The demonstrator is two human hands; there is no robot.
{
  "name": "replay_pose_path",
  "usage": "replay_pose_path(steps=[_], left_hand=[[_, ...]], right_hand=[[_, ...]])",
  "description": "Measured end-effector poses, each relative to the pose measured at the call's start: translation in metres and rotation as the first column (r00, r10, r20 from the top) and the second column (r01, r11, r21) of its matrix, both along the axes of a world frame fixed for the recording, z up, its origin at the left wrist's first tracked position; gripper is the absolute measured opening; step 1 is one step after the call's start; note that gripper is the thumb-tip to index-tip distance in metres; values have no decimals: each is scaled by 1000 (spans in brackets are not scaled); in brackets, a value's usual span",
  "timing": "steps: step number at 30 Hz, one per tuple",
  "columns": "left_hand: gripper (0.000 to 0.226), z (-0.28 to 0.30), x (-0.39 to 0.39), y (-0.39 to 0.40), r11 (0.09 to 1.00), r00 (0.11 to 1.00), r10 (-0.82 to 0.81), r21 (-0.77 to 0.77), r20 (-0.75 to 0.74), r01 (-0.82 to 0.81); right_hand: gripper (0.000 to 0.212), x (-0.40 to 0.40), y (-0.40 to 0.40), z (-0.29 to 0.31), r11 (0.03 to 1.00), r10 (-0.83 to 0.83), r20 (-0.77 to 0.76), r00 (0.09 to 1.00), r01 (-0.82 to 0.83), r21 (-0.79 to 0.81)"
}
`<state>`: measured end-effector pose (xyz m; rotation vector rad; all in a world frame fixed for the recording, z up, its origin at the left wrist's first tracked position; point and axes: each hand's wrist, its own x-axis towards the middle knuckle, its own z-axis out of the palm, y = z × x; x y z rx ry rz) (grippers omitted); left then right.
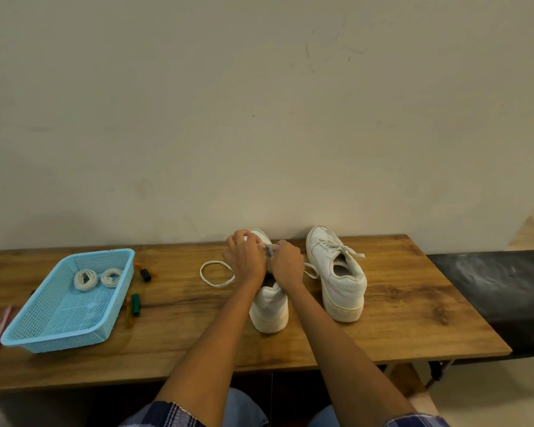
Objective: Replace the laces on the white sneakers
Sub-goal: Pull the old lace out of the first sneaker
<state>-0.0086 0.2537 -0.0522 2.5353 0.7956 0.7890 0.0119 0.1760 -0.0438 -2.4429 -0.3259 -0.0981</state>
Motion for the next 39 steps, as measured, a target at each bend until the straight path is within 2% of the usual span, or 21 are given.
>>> replay_pose_path(steps=[3,4,6,8,11,14,16,24,27,29,31,33,34,36,38,39], left_hand=[[18,4,-11,0,941,929,208,-321,307,-105],[20,7,-15,0,897,888,302,-418,347,-142],[23,8,-19,0,848,856,385,-500,346,-179],[31,8,-18,-1,875,866,342,-461,366,-150],[46,4,-13,-2,955,906,187,-286,379,-77],[35,2,-11,0,988,971,15,-155,237,22],[24,2,-10,1,993,983,-51,-95,177,69],[17,0,-3,0,998,996,-60,-31,-62,58],[15,-1,-2,-1,999,997,-52,0,-55,52],[17,-2,-2,0,998,998,-57,-8,17,58],[15,0,-5,-1,994,979,-31,-100,204,52],[16,3,-12,-2,964,925,112,-265,362,-13],[18,3,-14,-2,927,903,213,-368,374,-66],[24,0,-15,5,804,886,375,-571,273,-164],[29,-3,-14,7,711,898,415,-667,146,-220],[32,-3,-13,7,710,904,405,-671,138,-216]], right_hand=[[19,2,0,-1,1000,-11,-13,1000,11,-2],[19,2,0,-1,1000,-11,-16,1000,11,-4],[19,2,0,-2,1000,-4,-19,1000,4,-8],[19,1,1,-1,1000,-2,-23,1000,1,-5],[18,2,1,-1,1000,-5,-20,1000,5,-12],[21,1,0,0,1000,0,-2,1000,0,-28],[24,1,0,-1,1000,1,11,1000,-1,-28],[19,1,0,1,1000,2,-21,1000,-2,-20],[17,1,0,1,1000,8,-28,1000,-9,-21],[16,1,0,1,1000,9,-26,1000,-10,-9],[17,0,0,0,1000,7,-19,1000,-7,2],[18,-1,-1,1,1000,9,-13,1000,-9,7],[18,-1,-2,1,1000,11,-11,1000,-11,11],[17,-1,-2,1,1000,14,-14,1000,-14,12],[17,-2,-2,2,1000,19,-20,1000,-18,7],[17,-2,-2,2,1000,20,-21,1000,-20,9]])
